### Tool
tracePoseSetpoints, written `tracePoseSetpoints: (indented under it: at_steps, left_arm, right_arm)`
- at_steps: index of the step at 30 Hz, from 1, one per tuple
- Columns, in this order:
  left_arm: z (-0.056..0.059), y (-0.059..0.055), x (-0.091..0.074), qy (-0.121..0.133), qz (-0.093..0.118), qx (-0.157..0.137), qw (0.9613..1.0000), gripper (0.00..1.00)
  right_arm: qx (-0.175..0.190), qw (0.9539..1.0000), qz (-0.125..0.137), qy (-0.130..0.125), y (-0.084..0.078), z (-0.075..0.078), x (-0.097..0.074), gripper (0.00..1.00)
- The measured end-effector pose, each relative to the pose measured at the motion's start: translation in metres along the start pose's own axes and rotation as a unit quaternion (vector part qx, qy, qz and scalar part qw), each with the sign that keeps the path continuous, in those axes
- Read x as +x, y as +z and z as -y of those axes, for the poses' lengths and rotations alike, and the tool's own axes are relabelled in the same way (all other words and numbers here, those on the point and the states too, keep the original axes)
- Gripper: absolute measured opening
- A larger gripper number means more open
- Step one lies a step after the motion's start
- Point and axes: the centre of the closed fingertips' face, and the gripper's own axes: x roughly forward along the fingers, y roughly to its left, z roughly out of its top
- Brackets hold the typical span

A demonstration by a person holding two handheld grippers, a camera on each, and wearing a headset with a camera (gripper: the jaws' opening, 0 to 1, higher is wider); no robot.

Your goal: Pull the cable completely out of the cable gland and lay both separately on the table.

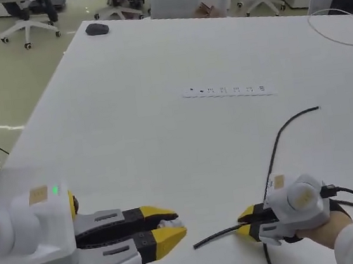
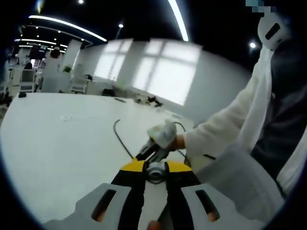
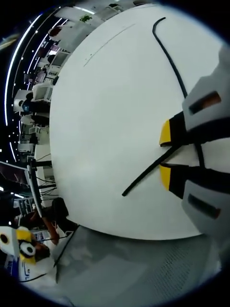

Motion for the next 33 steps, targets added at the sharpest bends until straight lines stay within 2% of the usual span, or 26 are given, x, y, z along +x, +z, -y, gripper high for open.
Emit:
tracePoseSetpoints:
  at_steps: [4, 6, 8, 10, 11, 14, 17, 20, 21, 26, 27, 33]
  left_arm:
    - [-0.013, -0.002, 0.004, 0.007, -0.006, 0.002, 1.0000, 0.16]
    - [-0.026, -0.008, 0.010, 0.018, -0.017, 0.002, 0.9997, 0.16]
    - [-0.040, -0.018, 0.017, 0.032, -0.030, 0.000, 0.9991, 0.16]
    - [-0.048, -0.028, 0.024, 0.031, -0.042, 0.002, 0.9986, 0.16]
    - [-0.056, -0.037, 0.028, 0.039, -0.055, 0.004, 0.9977, 0.16]
    - [-0.065, -0.049, 0.037, 0.048, -0.068, 0.004, 0.9965, 0.17]
    - [-0.079, -0.067, 0.048, 0.052, -0.084, 0.002, 0.9951, 0.17]
    - [-0.090, -0.083, 0.055, 0.060, -0.108, 0.013, 0.9923, 0.17]
    - [-0.095, -0.090, 0.057, 0.066, -0.121, 0.022, 0.9902, 0.17]
    - [-0.106, -0.108, 0.064, 0.075, -0.149, 0.039, 0.9852, 0.17]
    - [-0.110, -0.115, 0.065, 0.077, -0.160, 0.039, 0.9834, 0.17]
    - [-0.114, -0.124, 0.068, 0.086, -0.167, 0.038, 0.9816, 0.17]
  right_arm:
    - [0.004, 0.9999, 0.010, 0.001, 0.006, 0.000, -0.001, 0.20]
    - [0.009, 0.9998, 0.020, 0.001, 0.011, 0.000, -0.003, 0.22]
    - [0.011, 0.9997, 0.023, 0.000, 0.014, 0.001, -0.005, 0.24]
    - [0.027, 0.9990, 0.036, 0.004, 0.018, 0.000, -0.007, 0.27]
    - [0.035, 0.9985, 0.042, 0.004, 0.019, 0.000, -0.008, 0.28]
    - [0.040, 0.9975, 0.059, 0.001, 0.023, -0.002, -0.013, 0.34]
    - [0.041, 0.9968, 0.069, 0.002, 0.026, -0.006, -0.018, 0.38]
    - [0.049, 0.9957, 0.079, 0.001, 0.027, -0.009, -0.025, 0.41]
    - [0.054, 0.9948, 0.086, -0.002, 0.028, -0.009, -0.029, 0.42]
    - [0.074, 0.9921, 0.101, -0.010, 0.024, -0.012, -0.043, 0.44]
    - [0.086, 0.9908, 0.104, -0.007, 0.021, -0.016, -0.048, 0.44]
    - [0.108, 0.9881, 0.108, -0.017, 0.008, -0.026, -0.059, 0.45]
